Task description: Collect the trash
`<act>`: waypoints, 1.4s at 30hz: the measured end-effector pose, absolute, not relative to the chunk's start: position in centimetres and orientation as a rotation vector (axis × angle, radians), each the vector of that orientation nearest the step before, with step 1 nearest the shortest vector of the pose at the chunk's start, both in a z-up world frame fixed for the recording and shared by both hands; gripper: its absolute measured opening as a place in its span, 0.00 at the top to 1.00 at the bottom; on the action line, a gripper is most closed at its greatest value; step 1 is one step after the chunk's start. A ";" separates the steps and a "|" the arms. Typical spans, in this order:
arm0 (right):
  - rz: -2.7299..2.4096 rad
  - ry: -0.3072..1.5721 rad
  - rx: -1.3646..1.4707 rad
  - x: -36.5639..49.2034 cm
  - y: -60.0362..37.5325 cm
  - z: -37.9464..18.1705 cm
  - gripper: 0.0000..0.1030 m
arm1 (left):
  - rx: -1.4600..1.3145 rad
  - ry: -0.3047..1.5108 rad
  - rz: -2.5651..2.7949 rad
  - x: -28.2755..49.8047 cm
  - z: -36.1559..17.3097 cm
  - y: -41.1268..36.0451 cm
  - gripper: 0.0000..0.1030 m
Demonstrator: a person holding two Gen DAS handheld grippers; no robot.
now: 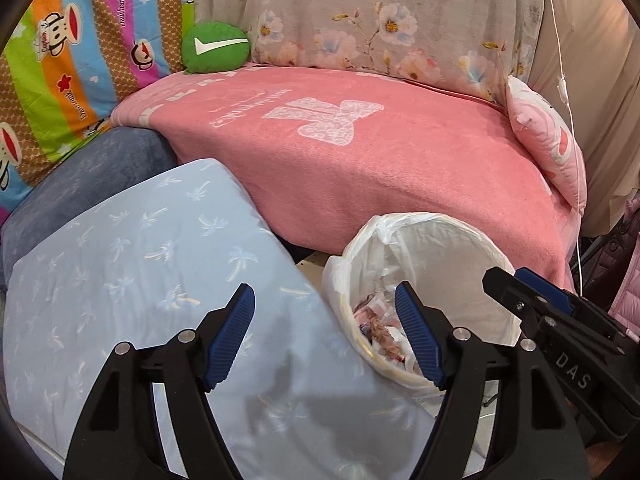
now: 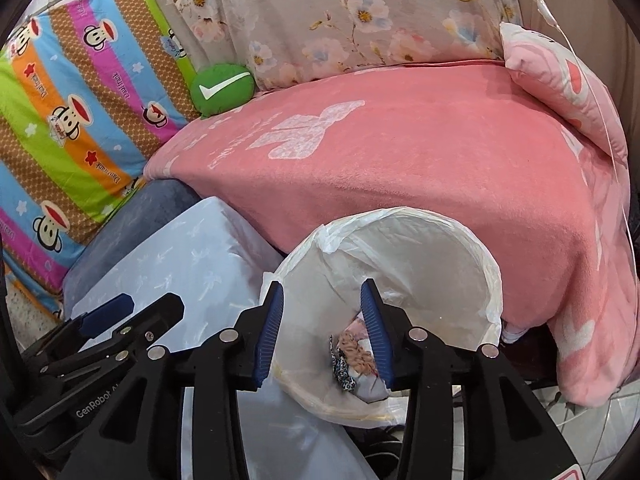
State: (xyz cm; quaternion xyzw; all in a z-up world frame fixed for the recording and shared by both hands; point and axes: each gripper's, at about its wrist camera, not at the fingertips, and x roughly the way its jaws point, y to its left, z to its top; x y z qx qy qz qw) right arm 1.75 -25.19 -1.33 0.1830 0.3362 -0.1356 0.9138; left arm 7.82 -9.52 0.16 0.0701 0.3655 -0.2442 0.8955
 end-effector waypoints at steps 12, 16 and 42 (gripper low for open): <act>-0.321 0.736 0.239 -1.0 -22.0 -1.4 0.41 | 0.155 0.751 -0.422 5.9 -0.8 -6.7 0.24; -0.325 0.750 0.211 -1.6 -21.4 -1.8 0.37 | 0.153 0.753 -0.403 5.2 -1.2 -6.2 0.22; -0.395 0.774 0.153 -4.7 -21.8 -3.1 0.05 | 0.159 0.752 -0.344 2.5 -2.2 -6.3 0.12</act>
